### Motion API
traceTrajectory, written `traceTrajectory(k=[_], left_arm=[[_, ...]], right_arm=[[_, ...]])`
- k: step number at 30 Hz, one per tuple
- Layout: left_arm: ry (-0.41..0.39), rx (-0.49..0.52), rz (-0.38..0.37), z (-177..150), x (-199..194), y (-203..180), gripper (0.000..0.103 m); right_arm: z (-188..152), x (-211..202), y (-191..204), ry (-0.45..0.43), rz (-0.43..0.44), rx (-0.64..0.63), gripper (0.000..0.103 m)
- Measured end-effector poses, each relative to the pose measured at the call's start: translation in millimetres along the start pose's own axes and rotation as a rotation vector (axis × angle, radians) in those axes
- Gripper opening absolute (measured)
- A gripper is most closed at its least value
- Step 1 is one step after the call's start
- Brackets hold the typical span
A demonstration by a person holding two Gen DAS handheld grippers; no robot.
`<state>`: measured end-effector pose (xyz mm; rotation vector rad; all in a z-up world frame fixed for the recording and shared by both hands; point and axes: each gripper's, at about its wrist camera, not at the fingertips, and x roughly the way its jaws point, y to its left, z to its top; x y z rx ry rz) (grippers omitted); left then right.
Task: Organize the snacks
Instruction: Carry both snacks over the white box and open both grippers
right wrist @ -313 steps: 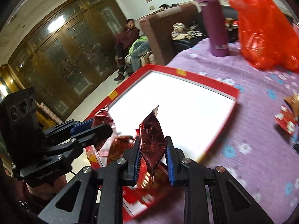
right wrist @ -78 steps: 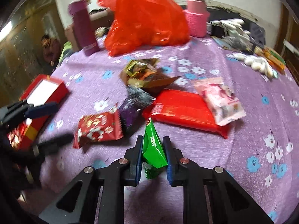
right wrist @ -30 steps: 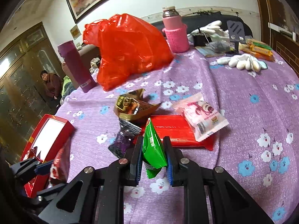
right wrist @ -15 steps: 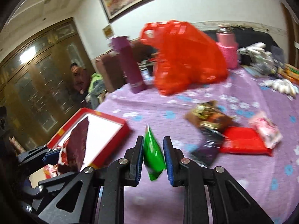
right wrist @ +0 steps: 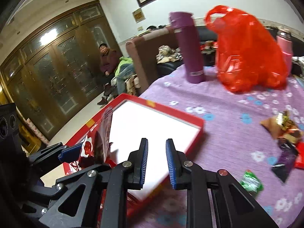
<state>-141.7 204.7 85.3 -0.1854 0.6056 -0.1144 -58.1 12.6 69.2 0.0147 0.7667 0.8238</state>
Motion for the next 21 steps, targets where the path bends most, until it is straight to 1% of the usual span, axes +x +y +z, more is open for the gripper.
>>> traceTrajectory(k=[3, 8, 14, 21], left_arm=[[-0.005, -0.028, 0.039, -0.5, -3.1, 17.1, 0.048], [-0.008, -0.057, 0.082, -3.0, -5.9, 37.0, 0.048], [0.002, -0.102, 0.138, -10.5, -5.2, 61.6, 0.048], [0.011, -0.118, 0.181, -16.0, -3.9, 75.3, 0.048]], right_arm=[[2.3, 14.9, 15.8, 0.014, 0.028, -0.02, 0.021], [2.0, 36.1, 37.6, 0.042, 0.059, -0.047, 0.021], [-9.3, 49.8, 33.7, 0.086, 0.05, -0.035, 0.021], [-12.7, 52.4, 31.9, 0.104, 0.053, -0.024, 0.021]])
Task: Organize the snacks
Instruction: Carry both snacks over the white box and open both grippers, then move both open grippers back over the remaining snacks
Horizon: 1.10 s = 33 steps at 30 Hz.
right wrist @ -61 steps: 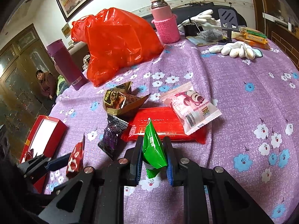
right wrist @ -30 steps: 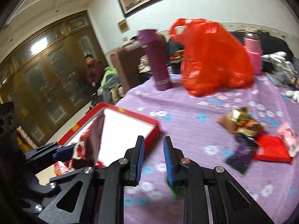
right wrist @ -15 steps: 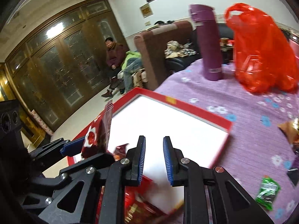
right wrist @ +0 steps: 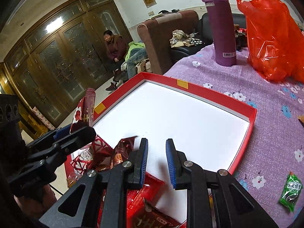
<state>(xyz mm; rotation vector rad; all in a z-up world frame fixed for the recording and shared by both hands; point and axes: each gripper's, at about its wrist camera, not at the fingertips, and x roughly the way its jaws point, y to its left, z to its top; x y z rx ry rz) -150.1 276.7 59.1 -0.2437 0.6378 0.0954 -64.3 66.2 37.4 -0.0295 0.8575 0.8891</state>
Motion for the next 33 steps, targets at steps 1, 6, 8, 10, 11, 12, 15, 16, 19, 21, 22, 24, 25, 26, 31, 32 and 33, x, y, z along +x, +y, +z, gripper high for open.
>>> traceTrajectory(k=[1, 6, 8, 10, 11, 12, 15, 16, 19, 21, 22, 24, 25, 26, 31, 32, 33], left_arm=[[0.002, -0.002, 0.004, -1.1, 0.6, 1.1, 0.048], [0.016, -0.006, 0.039, -2.3, 5.1, 1.2, 0.049], [0.024, -0.011, 0.07, -2.7, 7.7, 0.5, 0.06], [0.019, -0.024, 0.108, -2.3, 7.3, 1.9, 0.072], [0.012, -0.029, 0.125, -2.2, 6.1, 2.6, 0.074], [-0.003, -0.033, 0.138, -1.9, 3.4, 2.7, 0.074], [-0.061, -0.038, 0.173, -1.4, -8.3, 2.3, 0.078], [-0.08, -0.038, 0.176, -1.4, -12.3, 0.4, 0.081], [-0.109, -0.023, 0.158, -2.6, -18.2, -7.0, 0.083], [-0.11, 0.008, 0.138, -4.2, -18.0, -16.9, 0.083], [-0.106, 0.028, 0.127, -5.3, -16.8, -22.5, 0.083], [-0.092, 0.057, 0.113, -6.3, -15.1, -31.0, 0.083], [-0.087, 0.071, 0.108, -7.3, -14.2, -35.2, 0.083], [-0.087, 0.078, 0.107, -7.3, -14.3, -38.1, 0.083], [-0.075, 0.11, 0.092, -9.5, -14.4, -49.6, 0.083], [-0.071, 0.117, 0.088, -9.7, -14.0, -51.9, 0.083], [-0.066, 0.122, 0.085, -9.4, -13.3, -54.5, 0.083]], right_arm=[[-1.0, -0.3, 0.6, 0.0, 0.001, -0.002, 0.021], [-2.1, -6.0, -0.2, -0.021, 0.001, 0.0, 0.031], [-2.0, -11.2, -2.4, -0.043, -0.005, 0.003, 0.047], [-1.9, -18.7, -5.2, -0.072, -0.012, 0.013, 0.051], [-1.6, -23.6, -7.5, -0.09, -0.015, 0.019, 0.052], [-1.6, -29.1, -10.6, -0.111, -0.015, 0.028, 0.052], [-1.9, -43.5, -22.0, -0.162, -0.021, 0.06, 0.06], [-1.8, -46.3, -26.6, -0.172, -0.022, 0.073, 0.063], [-1.5, -52.4, -41.9, -0.182, -0.027, 0.123, 0.064], [-0.9, -53.9, -51.7, -0.182, -0.03, 0.156, 0.064], [-0.8, -54.6, -55.2, -0.182, -0.034, 0.167, 0.064], [-1.3, -57.3, -60.4, -0.188, -0.041, 0.184, 0.064], [-1.6, -58.8, -62.0, -0.192, -0.042, 0.188, 0.064], [-1.9, -61.6, -63.0, -0.195, -0.043, 0.189, 0.064], [-7.0, -70.4, -71.6, -0.179, -0.039, 0.211, 0.065], [-8.2, -71.8, -74.7, -0.165, -0.038, 0.217, 0.065], [-10.1, -73.6, -77.3, -0.152, -0.037, 0.221, 0.065]])
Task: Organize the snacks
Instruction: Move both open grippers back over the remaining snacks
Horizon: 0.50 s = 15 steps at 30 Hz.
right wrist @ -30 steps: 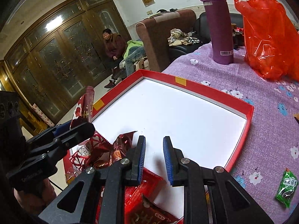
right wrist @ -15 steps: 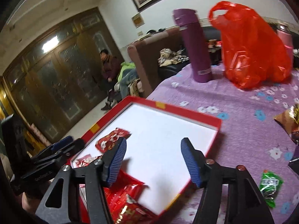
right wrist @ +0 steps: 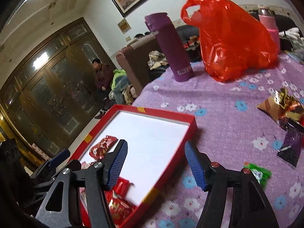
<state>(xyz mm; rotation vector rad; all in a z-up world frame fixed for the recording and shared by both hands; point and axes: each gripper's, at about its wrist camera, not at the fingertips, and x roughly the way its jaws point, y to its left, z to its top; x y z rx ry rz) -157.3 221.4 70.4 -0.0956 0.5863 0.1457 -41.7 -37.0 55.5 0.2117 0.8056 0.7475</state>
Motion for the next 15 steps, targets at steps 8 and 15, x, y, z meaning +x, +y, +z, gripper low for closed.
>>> traceTrajectory(k=[8, 15], left_arm=[[0.039, 0.055, -0.014, -2.2, 5.0, -20.4, 0.083], [0.042, 0.101, -0.039, -0.6, 3.7, -44.0, 0.083]], right_arm=[[1.2, -50.3, -55.6, -0.032, -0.245, -0.051, 0.067], [-1.4, -82.9, -119.4, -0.004, -0.376, 0.029, 0.071]])
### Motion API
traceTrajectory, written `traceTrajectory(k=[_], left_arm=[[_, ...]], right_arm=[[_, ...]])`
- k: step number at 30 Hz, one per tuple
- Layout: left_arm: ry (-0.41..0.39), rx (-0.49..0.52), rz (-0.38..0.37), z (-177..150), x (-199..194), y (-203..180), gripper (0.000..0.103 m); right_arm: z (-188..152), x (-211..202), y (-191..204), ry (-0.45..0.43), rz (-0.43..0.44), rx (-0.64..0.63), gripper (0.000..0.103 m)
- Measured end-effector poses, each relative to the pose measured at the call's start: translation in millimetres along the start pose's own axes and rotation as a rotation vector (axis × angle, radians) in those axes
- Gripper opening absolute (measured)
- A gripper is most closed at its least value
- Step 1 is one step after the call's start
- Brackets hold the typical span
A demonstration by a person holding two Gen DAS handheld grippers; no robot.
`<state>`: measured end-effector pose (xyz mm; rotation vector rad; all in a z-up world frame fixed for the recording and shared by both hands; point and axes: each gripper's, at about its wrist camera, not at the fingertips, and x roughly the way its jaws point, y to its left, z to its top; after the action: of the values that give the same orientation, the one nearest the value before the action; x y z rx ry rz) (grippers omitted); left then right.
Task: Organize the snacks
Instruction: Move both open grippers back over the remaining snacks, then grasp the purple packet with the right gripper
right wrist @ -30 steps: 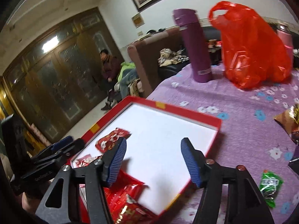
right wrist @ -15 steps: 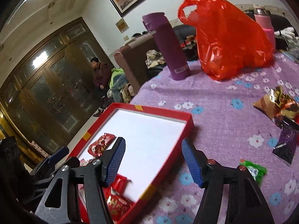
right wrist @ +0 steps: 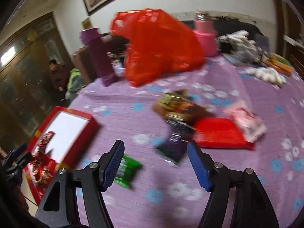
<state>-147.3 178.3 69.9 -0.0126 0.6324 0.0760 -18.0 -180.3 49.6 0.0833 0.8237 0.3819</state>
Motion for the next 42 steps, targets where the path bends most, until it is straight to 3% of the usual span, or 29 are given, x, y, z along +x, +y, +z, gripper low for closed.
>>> traceTrajectory(k=[4, 8, 12, 16, 21, 22, 25, 28, 37, 39, 42], left_arm=[[0.011, 0.037, -0.016, 0.2, -0.7, -15.4, 0.083], [0.012, 0.084, -0.041, -1.2, -4.5, -35.2, 0.083], [0.027, 0.125, -0.053, -4.3, -3.0, -51.5, 0.083], [0.042, 0.142, -0.068, -7.5, -3.0, -60.8, 0.083], [0.056, 0.153, -0.078, -5.5, -3.4, -70.9, 0.083], [0.061, 0.153, -0.083, -3.5, -2.3, -74.1, 0.083], [0.08, 0.163, -0.105, 4.1, 4.8, -87.7, 0.083], [0.097, 0.193, -0.12, 13.7, 15.9, -108.6, 0.083], [0.227, 0.229, -0.183, 28.2, 74.8, -167.2, 0.083], [0.264, 0.239, -0.162, 26.5, 90.4, -175.2, 0.083], [0.303, 0.251, -0.14, 22.7, 108.7, -180.3, 0.083]], right_arm=[[-0.6, 11.6, -15.0, 0.066, 0.004, 0.04, 0.071], [4.2, 13.5, -17.0, 0.051, -0.024, 0.062, 0.073], [13.9, 33.5, -13.7, 0.126, 0.05, 0.127, 0.072], [18.0, 54.1, -2.1, 0.153, 0.005, 0.115, 0.072], [20.9, 60.7, 0.3, 0.123, -0.03, 0.087, 0.07], [20.7, 60.9, 1.2, 0.12, -0.038, 0.078, 0.066], [18.0, 62.4, 7.5, 0.107, -0.146, -0.028, 0.042], [15.6, 61.8, 10.6, 0.102, -0.173, -0.095, 0.035], [22.6, 55.3, -15.7, 0.138, -0.048, -0.012, 0.025], [23.3, 54.8, -19.0, 0.151, -0.023, 0.006, 0.025], [26.0, 51.4, -35.1, 0.172, 0.086, 0.098, 0.025]])
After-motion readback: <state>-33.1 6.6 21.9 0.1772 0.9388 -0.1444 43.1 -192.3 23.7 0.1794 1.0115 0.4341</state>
